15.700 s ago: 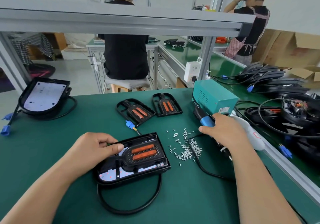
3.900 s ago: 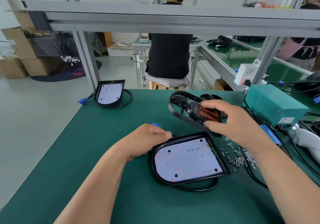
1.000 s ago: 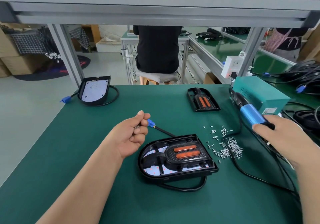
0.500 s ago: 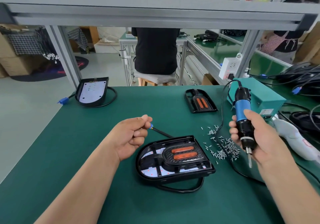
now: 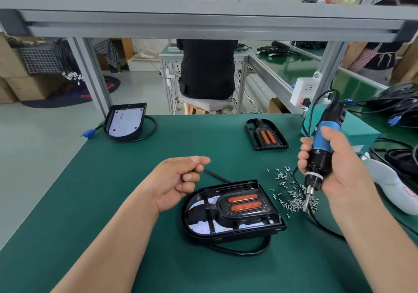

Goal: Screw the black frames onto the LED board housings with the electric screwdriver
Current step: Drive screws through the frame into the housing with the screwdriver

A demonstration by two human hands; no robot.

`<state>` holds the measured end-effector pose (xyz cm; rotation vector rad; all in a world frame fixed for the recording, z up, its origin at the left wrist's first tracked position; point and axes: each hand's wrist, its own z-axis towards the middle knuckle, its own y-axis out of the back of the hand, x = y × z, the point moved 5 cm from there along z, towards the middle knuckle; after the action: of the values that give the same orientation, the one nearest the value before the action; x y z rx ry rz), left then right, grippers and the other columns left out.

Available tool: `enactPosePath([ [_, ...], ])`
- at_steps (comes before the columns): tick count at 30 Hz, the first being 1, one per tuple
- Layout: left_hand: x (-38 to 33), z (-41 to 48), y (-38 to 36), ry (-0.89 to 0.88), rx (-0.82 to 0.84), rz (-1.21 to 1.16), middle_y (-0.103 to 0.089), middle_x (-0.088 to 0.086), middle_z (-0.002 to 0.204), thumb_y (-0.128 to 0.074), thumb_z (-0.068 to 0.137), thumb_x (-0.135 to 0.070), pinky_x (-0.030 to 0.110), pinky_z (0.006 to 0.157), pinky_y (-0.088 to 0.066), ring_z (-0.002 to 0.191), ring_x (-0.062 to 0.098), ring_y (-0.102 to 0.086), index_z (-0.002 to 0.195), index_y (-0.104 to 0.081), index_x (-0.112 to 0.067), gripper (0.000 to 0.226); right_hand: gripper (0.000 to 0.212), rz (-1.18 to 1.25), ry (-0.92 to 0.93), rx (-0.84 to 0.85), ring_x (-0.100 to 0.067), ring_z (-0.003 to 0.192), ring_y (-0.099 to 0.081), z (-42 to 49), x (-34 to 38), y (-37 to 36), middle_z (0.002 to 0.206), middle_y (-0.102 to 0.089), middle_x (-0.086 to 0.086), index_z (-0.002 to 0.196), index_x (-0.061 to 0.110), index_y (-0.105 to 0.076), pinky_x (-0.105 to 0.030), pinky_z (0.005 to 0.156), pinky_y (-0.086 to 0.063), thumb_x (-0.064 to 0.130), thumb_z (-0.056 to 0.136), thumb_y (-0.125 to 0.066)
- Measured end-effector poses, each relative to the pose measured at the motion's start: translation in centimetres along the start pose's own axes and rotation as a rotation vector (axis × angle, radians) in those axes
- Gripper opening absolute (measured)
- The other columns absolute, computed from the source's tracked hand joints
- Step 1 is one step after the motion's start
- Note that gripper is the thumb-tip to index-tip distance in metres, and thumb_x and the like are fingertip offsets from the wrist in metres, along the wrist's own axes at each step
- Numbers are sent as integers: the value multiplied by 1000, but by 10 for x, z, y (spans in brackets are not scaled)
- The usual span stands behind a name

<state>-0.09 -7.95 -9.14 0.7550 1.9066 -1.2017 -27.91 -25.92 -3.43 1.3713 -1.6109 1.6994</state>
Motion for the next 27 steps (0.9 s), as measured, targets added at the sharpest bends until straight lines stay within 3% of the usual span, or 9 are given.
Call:
enactPosePath([
  [4, -1, -2, -5, -3, 24, 21, -63, 4, 85, -60, 100, -6, 13, 38, -25, 53, 4, -37, 117, -70, 6, 23, 31, 187, 88, -90, -18, 64, -70, -2, 5, -6, 76, -69, -6, 113, 10, -57, -29, 60, -61, 37, 101, -68],
  [7, -2, -4, -8, -8, 50, 23, -62, 4, 85, -67, 90, -11, 13, 37, -24, 54, 3, -36, 110, -69, 1, 23, 27, 380, 188, -135, -24, 82, -71, -9, 10, -7, 94, -68, -12, 111, 8, -57, -35, 79, -63, 26, 99, -73],
  [10, -3, -6, -8, -3, 71, 26, -61, 4, 86, -66, 92, -16, 13, 38, -24, 54, 3, -36, 105, -67, -5, 16, 25, 475, 255, -131, -26, 87, -67, -18, 16, -10, 96, -65, -10, 111, 6, -56, -38, 89, -60, 15, 95, -73],
  [17, -6, -8, -11, 3, 102, 29, -62, 4, 87, -61, 97, -19, 13, 37, -25, 54, 3, -36, 104, -67, -6, 16, 22, 542, 277, -104, -19, 75, -63, -26, 21, -32, 91, -67, -3, 104, 20, -66, -32, 85, -56, 28, 88, -80],
  [27, -6, -8, -15, -10, 145, 59, -55, 1, 79, -64, 95, -18, 12, 37, -26, 55, 3, -35, 102, -78, -6, 20, 26, 508, 287, -40, -14, 69, -58, -29, -2, -62, 82, -63, 2, 110, 17, -66, -28, 75, -54, 21, 91, -82],
])
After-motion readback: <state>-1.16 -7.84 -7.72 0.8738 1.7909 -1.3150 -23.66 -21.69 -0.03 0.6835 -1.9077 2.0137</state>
